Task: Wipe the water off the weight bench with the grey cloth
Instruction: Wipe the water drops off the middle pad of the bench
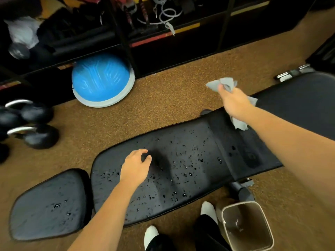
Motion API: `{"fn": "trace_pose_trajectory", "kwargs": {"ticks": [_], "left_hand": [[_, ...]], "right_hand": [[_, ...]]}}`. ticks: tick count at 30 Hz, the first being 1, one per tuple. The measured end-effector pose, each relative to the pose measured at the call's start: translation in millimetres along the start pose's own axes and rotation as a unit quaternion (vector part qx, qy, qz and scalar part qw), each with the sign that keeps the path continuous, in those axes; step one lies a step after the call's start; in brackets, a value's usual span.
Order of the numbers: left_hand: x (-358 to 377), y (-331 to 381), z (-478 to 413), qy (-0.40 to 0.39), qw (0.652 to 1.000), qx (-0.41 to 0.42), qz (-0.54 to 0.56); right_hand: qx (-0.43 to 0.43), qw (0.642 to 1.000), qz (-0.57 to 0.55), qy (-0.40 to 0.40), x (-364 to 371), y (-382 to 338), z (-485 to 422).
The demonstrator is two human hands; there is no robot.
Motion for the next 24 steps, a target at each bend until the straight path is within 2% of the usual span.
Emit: {"fn": "trace_pose_trajectory", "kwargs": {"ticks": [5,7,11,15,18,21,24], "left_hand": [[-13.0,-44.0,18.5,0.033,0.999,-0.019,0.012],[-20.8,-56.8,31.7,0.059,0.997,-0.022,0.032],[-23.5,-91.2,72.7,0.09,0.993,-0.034,0.066],[-20.6,-127.3,99.3,0.122,0.99,-0.031,0.067],[-28.8,-135.3,82.8,0.145,0.989,-0.001,0.039],[-40.8,-122.5,39.3,0.138,0.989,0.047,-0.002],[-42.6,-111.5,-11.7,0.116,0.991,0.066,-0.02]], "right_hand": [[-0.013,0.974,0.135,-0.182,113.4,-25.0,27.6],[0.007,0.96,0.178,-0.216,138.4,-18.5,33.1],[0.008,0.941,0.274,-0.198,152.7,-20.9,40.8],[0.009,0.933,0.317,-0.169,164.0,-22.3,23.8],[0.009,0.924,0.356,-0.14,180.5,-18.4,19.7],[-0.086,0.915,0.384,-0.087,190.9,-21.5,27.7],[-0.066,0.925,0.36,-0.099,171.7,-6.0,32.6]]}}
Point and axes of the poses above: each hand's wrist, its own z-axis away from the middle knuckle, its own x-axis out of the palm, y = z × x, the point moved 10 cm from there along -z, towards the middle knuckle, and after that the axes turned 7 degrees about x, right-handed, at the moved point
